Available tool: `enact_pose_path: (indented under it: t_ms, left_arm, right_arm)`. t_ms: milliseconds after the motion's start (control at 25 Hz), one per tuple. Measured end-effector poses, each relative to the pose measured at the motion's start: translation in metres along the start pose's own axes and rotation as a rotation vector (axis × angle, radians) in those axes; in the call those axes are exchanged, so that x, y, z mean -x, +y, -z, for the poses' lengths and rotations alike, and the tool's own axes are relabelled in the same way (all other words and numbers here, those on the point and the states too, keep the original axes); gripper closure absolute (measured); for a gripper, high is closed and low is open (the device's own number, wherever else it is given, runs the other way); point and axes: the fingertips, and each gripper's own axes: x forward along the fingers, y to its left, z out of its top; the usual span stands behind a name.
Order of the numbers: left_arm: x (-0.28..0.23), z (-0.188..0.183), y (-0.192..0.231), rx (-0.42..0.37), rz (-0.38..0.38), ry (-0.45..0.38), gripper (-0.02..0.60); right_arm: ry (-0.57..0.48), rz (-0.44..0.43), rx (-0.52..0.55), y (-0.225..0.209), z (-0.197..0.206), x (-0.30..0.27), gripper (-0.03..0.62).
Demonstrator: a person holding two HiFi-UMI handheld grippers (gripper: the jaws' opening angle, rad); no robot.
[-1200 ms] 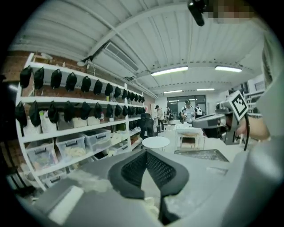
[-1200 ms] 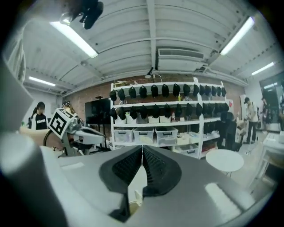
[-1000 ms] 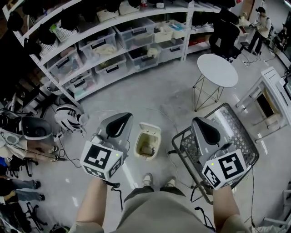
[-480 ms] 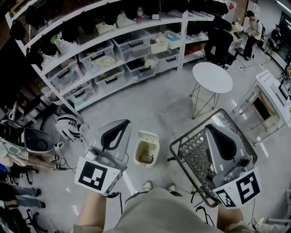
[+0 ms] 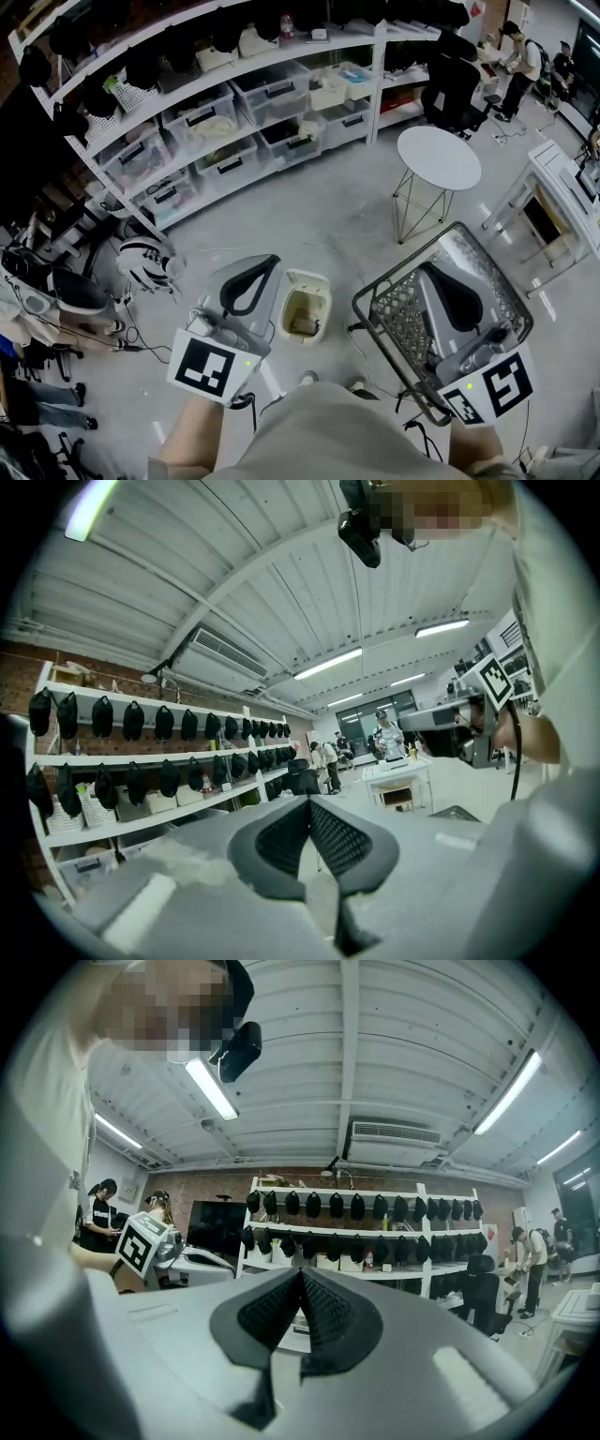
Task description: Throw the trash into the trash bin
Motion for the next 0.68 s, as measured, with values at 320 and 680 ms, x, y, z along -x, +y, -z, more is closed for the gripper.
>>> enact_pose_path:
  t_ms: [320,680]
  left_arm:
    - [0.002,0.000,0.003,-0.001,-0.009,0.005,0.578]
    - [0.008,0.006,0.006,0.013,-0.020,0.021,0.578]
  right_arm:
    - [0.020,-0.012,-0.003,0.000,0.013,-0.009,0.589]
    - [0.031,-0.021,-0.021,0.004,0.021,-0.013,0.589]
